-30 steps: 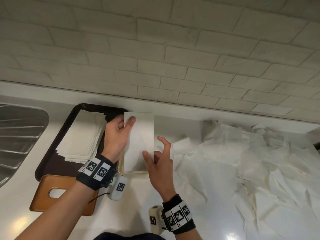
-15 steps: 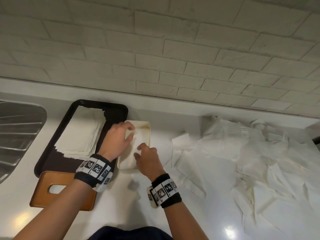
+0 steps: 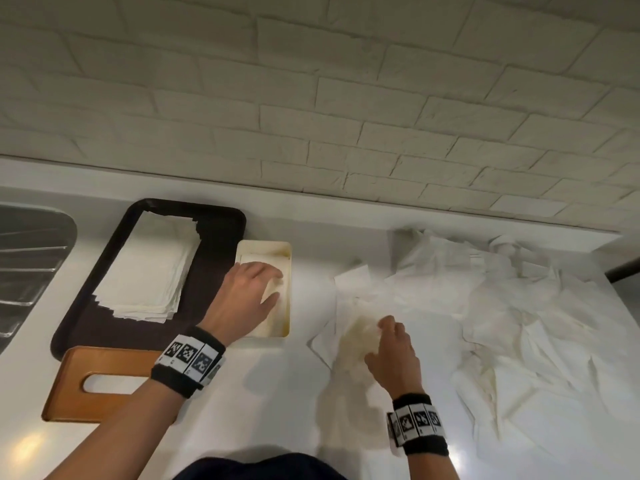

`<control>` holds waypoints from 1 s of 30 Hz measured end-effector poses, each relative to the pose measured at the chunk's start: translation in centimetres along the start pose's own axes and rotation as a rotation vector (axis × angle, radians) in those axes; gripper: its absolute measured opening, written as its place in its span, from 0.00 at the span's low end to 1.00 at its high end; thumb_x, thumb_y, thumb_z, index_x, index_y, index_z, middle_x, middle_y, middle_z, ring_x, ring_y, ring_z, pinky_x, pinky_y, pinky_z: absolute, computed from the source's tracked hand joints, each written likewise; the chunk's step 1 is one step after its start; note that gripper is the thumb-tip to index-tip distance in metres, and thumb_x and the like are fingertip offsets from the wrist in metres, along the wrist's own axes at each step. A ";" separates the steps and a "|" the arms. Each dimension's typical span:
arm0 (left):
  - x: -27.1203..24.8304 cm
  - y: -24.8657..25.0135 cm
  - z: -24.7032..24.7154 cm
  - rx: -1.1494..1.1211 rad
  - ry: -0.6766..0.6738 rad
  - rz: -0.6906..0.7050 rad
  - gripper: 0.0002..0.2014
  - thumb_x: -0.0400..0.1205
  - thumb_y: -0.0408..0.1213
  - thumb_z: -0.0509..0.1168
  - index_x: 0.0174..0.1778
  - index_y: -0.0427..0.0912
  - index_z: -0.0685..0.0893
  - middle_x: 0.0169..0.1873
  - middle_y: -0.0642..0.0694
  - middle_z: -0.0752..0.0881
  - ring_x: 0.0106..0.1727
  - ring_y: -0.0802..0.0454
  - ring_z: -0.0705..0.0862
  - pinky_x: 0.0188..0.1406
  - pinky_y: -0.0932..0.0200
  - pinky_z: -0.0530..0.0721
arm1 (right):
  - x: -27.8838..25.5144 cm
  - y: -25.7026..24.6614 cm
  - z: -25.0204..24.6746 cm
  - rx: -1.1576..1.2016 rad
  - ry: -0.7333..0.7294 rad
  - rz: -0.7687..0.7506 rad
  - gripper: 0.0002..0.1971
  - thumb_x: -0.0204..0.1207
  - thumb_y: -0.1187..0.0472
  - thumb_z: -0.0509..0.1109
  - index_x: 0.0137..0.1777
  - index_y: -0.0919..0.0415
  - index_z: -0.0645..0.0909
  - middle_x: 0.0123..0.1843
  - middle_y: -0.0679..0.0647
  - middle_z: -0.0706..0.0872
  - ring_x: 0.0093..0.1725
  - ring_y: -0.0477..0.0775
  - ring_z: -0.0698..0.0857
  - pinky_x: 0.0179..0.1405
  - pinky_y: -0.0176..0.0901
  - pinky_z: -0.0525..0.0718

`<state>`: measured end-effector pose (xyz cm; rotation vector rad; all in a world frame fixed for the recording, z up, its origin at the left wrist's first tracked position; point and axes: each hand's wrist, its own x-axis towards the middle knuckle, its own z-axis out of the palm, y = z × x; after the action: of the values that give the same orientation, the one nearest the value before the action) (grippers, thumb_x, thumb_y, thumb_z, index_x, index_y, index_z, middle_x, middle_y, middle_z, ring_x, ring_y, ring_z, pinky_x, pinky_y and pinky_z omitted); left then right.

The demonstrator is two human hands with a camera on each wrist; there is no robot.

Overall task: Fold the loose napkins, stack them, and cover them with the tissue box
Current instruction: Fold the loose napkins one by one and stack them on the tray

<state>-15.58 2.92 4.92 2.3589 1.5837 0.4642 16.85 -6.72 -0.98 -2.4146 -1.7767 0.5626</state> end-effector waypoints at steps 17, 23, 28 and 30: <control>1.4 9.5 0.6 -0.510 -0.144 -0.069 0.27 0.89 0.69 0.60 0.72 0.53 0.82 0.65 0.56 0.88 0.69 0.60 0.84 0.72 0.53 0.83 | -1.4 -1.7 -6.5 1.022 0.282 -0.103 0.09 0.97 0.51 0.61 0.59 0.54 0.80 0.36 0.54 0.78 0.37 0.53 0.73 0.40 0.51 0.74; 1.4 12.3 -1.1 -1.014 -0.021 -0.180 0.15 0.90 0.55 0.69 0.65 0.49 0.84 0.49 0.61 0.91 0.50 0.59 0.90 0.56 0.53 0.88 | -3.3 -7.7 -9.9 1.221 0.252 -0.276 0.08 0.98 0.59 0.57 0.61 0.60 0.76 0.36 0.44 0.87 0.35 0.44 0.83 0.37 0.40 0.82; 2.1 10.9 -2.0 -1.067 0.275 -0.268 0.09 0.92 0.41 0.69 0.67 0.49 0.85 0.60 0.52 0.93 0.63 0.52 0.92 0.67 0.39 0.90 | -3.9 -12.5 -7.1 1.224 0.270 -0.200 0.21 0.92 0.52 0.71 0.79 0.47 0.68 0.48 0.50 0.95 0.43 0.50 0.92 0.42 0.51 0.90; 2.4 8.9 -2.8 -1.048 0.334 -0.338 0.09 0.93 0.41 0.68 0.68 0.47 0.85 0.59 0.51 0.93 0.63 0.53 0.92 0.68 0.39 0.89 | -4.4 -13.9 -5.6 1.153 0.290 -0.234 0.27 0.89 0.54 0.76 0.79 0.45 0.64 0.49 0.54 0.95 0.45 0.55 0.94 0.45 0.56 0.92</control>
<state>-8.29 1.97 11.21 1.2454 1.3064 1.2642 5.09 -5.58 9.20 -1.3786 -1.0802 0.8323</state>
